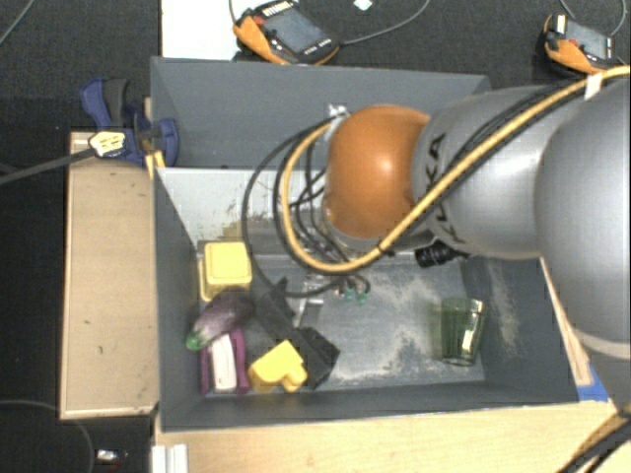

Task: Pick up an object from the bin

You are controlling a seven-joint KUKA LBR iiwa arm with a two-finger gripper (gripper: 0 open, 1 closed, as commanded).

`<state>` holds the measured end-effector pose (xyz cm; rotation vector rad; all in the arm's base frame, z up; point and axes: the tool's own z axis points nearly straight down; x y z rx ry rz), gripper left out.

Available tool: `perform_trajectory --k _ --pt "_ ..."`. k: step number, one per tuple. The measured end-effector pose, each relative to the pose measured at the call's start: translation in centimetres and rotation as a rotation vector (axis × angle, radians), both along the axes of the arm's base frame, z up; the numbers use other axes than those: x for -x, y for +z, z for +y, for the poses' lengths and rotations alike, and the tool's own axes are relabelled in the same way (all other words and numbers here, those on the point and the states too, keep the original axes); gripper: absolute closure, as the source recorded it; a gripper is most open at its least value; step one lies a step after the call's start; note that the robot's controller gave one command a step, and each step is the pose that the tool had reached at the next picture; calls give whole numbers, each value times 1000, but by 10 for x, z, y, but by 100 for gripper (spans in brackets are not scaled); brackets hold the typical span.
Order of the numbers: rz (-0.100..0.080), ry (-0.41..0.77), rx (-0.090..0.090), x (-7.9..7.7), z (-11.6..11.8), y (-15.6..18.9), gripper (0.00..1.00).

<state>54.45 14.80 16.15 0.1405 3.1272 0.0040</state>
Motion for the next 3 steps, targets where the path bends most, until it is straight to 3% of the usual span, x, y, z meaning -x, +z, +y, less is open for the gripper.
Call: perform_trajectory --k 1,2,3 --pt "17 -538 0 45 2 -31 0" --pt "-1 -303 -5 29 14 -63 0" --pt "-5 -790 -21 34 16 -85 100"
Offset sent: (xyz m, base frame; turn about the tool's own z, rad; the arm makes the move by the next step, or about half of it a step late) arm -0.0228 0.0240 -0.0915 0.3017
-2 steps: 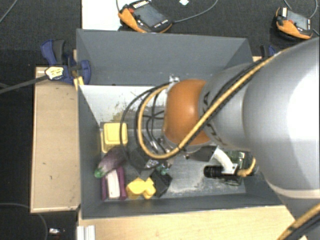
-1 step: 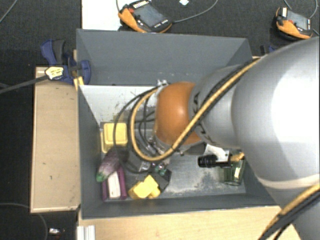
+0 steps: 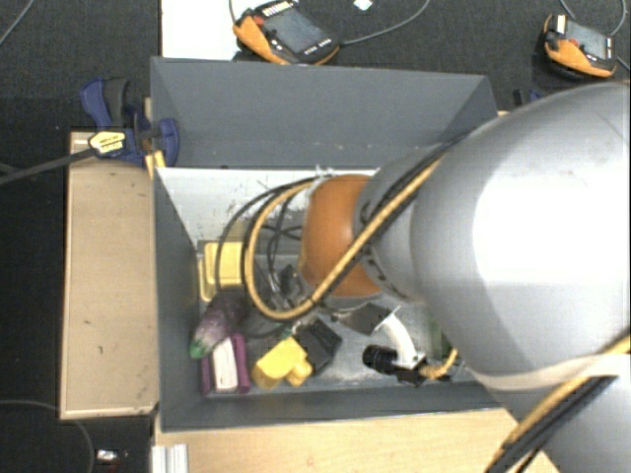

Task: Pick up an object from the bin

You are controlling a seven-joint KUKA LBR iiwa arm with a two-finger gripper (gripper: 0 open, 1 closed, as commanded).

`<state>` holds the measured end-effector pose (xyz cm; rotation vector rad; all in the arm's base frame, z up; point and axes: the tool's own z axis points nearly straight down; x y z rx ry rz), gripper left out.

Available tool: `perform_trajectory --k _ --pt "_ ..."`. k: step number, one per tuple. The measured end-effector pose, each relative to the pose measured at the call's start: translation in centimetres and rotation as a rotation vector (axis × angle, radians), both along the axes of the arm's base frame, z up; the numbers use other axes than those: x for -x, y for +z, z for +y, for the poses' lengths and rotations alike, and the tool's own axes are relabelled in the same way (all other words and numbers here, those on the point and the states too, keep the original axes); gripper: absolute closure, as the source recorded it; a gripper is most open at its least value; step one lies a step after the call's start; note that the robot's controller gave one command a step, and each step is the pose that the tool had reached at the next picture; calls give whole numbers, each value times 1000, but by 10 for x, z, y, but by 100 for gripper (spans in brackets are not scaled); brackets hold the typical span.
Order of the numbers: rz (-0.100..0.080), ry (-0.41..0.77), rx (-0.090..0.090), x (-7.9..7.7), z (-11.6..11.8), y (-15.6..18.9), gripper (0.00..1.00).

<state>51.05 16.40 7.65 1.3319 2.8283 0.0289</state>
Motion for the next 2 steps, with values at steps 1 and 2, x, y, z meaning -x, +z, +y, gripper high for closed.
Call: perform_trajectory --k 1,2 --pt "0 0 0 0 0 0 100" --pt "0 1 -1 0 0 1 100"
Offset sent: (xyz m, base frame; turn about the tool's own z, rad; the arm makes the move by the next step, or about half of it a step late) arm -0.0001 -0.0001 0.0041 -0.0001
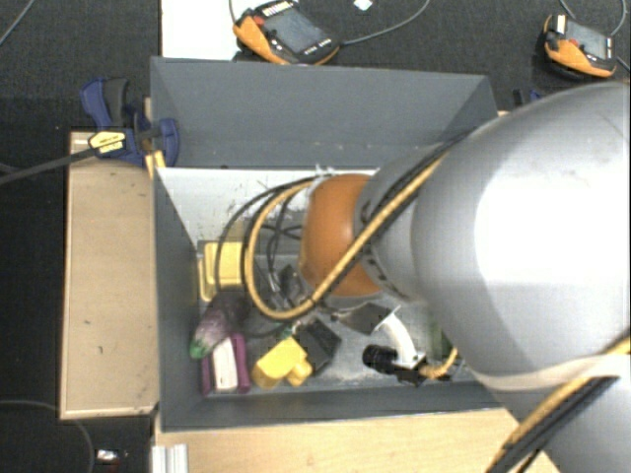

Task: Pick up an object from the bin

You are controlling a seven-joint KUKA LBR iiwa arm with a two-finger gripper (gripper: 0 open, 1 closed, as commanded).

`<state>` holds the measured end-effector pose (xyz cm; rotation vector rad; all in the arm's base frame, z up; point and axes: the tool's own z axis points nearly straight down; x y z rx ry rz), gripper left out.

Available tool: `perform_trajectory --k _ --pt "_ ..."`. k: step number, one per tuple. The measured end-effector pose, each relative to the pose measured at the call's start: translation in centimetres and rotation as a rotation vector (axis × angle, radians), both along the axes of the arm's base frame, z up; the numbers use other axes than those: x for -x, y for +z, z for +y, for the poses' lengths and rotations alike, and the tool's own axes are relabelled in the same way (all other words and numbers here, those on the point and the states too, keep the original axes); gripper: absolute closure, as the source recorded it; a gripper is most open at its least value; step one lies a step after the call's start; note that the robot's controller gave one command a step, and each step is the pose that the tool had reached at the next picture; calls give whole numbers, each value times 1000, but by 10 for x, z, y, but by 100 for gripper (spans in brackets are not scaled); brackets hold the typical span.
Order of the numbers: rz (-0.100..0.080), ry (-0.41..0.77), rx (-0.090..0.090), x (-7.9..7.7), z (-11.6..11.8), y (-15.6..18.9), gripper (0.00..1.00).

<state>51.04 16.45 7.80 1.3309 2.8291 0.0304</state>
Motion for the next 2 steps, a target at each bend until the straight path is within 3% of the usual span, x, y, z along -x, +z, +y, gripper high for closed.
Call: perform_trajectory --k 2 --pt "7 6 2 2 -1 32 100"
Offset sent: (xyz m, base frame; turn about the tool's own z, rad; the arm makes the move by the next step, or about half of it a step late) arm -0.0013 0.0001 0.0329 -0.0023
